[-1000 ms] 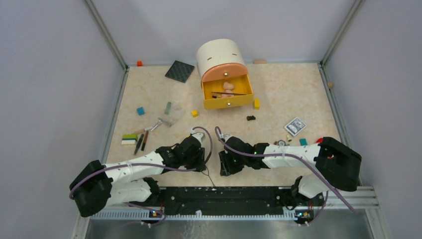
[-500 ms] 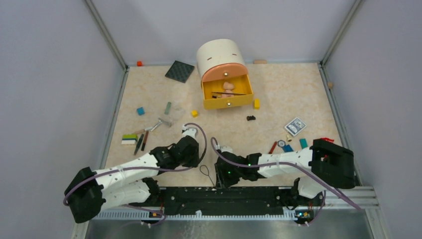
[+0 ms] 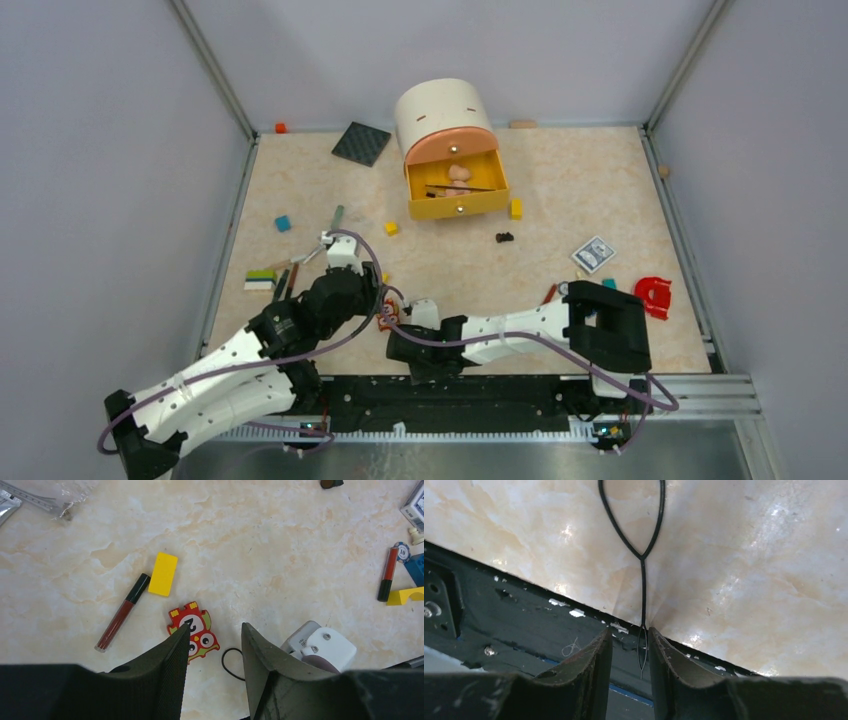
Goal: Organize the makeup
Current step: Pick up the makeup tool from the corner of the board.
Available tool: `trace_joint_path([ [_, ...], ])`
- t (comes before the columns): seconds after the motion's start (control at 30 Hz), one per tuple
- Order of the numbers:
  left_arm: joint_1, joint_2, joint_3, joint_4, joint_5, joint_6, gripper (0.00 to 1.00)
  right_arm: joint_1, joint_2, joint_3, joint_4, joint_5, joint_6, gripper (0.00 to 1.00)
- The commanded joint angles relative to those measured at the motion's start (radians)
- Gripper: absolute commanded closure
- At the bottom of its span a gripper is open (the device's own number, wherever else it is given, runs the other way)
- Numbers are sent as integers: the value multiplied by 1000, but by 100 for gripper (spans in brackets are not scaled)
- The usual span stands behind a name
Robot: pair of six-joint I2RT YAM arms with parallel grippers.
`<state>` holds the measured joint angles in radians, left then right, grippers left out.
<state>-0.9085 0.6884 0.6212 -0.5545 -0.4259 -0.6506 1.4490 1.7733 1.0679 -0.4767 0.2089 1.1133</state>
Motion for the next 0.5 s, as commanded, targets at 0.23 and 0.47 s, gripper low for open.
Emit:
trace_joint_path([
  [0.23, 3, -24, -3, 12, -8, 35, 51, 27, 119, 64, -258, 69, 99, 78],
  [0.47, 2, -26, -5, 18, -16, 40, 50, 28, 107, 28, -180, 42, 83, 99],
])
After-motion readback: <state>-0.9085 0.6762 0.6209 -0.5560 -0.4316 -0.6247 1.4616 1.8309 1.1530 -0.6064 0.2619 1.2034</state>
